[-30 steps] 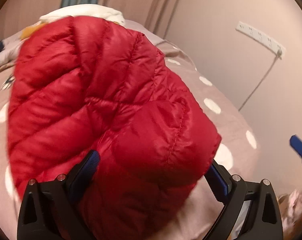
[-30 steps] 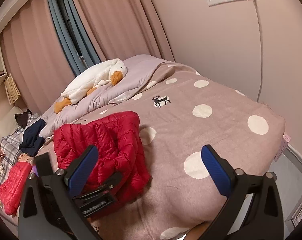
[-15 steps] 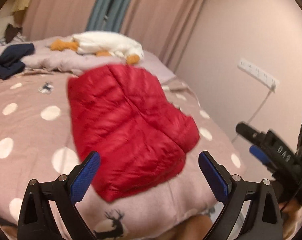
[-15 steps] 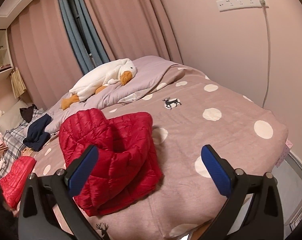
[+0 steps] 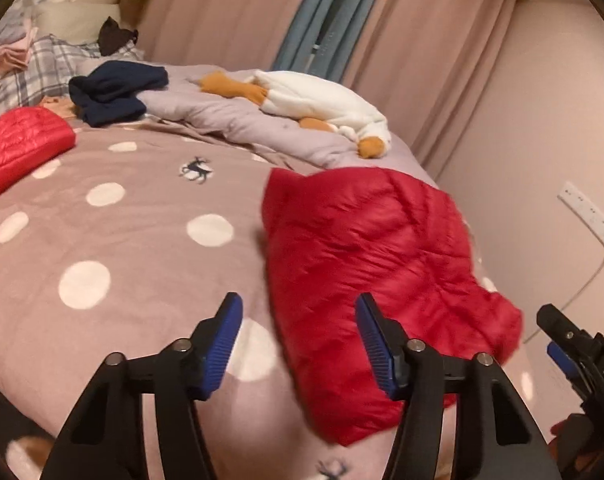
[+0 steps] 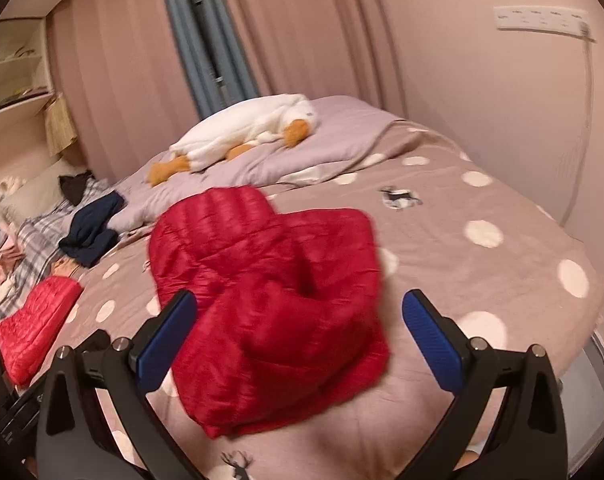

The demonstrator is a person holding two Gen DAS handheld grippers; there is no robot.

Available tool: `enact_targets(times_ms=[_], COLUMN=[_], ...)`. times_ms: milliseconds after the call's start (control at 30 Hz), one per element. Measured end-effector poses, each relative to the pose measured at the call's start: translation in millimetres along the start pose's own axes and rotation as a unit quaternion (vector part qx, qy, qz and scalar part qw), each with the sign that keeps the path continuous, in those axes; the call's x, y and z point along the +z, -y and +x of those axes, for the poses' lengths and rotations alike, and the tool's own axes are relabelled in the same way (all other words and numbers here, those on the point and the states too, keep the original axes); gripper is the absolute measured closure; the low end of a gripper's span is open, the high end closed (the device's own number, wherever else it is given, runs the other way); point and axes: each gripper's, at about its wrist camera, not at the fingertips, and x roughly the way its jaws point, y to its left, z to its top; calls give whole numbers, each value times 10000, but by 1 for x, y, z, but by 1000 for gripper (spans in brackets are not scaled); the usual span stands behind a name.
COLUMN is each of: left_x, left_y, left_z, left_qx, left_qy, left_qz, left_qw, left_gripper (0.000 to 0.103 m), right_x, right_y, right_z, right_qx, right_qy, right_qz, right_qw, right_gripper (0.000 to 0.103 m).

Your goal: Fold large clothes

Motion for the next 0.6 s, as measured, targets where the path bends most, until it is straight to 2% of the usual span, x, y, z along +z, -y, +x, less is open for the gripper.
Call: enact_targets(times_ms=[67, 200, 233, 267, 300, 333, 367, 433, 467, 533, 600], left_x=[3, 8, 9, 11, 13, 14, 16, 18, 18, 17, 15], left_y=[-6, -13, -14, -15, -15, -15, -16, -15, -13, -9, -6], left_z=[3, 15, 16, 20, 23, 25, 30, 35, 38, 43, 50], left_qx=[65, 298, 340, 377, 386, 375, 344, 248, 206, 224, 236], left_qy=[76, 156, 172, 160, 130, 92, 40, -39, -64, -96, -139], left_qz=[15, 179, 215, 240, 243, 229, 191, 119, 127, 207, 303], left_qw=[9999, 9993, 9990, 9989, 9989, 9990, 9992, 9996, 9997, 9995, 9992], left_gripper=[49, 50, 50, 50, 50, 50, 50, 50, 50, 50, 50], right_x=[0, 8, 12, 17, 21, 24, 28, 27, 24, 16, 2], right_y=[-15, -53, -62, -74, -80, -85, -88, -81, -71, -49, -14], right_z=[11, 31, 34, 42, 48, 56, 68, 96, 106, 120, 130], right_qx=[115, 458, 546, 672, 742, 745, 588, -72, -246, -443, -879], right_qy=[-72, -25, 45, 162, 199, 188, 107, -169, -307, -526, -600], right_qz=[-152, -601, -698, -862, -955, -1031, -1087, -1079, -1009, -813, -610], right_qw=[9998, 9971, 9961, 9939, 9925, 9917, 9923, 9940, 9941, 9943, 9924], right_gripper=[1, 4, 9, 21, 28, 45, 63, 82, 87, 88, 88])
